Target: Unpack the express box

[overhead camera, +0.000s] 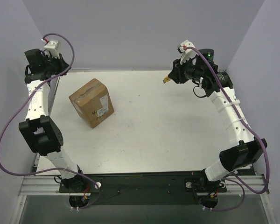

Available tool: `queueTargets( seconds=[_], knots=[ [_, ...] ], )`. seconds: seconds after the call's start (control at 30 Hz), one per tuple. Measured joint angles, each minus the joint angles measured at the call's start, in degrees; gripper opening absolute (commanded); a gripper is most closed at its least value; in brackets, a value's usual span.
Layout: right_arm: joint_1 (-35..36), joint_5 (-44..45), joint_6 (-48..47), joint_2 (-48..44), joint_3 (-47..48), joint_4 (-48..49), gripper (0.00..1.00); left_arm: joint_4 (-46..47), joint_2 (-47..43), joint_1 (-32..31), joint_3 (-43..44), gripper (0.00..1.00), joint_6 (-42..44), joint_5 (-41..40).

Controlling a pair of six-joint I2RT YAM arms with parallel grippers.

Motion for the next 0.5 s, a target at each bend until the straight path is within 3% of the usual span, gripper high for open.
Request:
queueTargets(
  seconds=[0.23, 0.5],
  knots=[
    [2.5, 6.0, 0.0, -0.7, -5.1, 1.4, 0.0, -2.1, -2.3, 3.4, -16.2, 0.0, 9.3, -4.4],
    [3.1, 10.2, 6.1, -0.7, -5.4, 3.9, 0.0, -1.0, -2.8, 3.1, -31.3, 0.0, 12.7, 5.1]
  ],
)
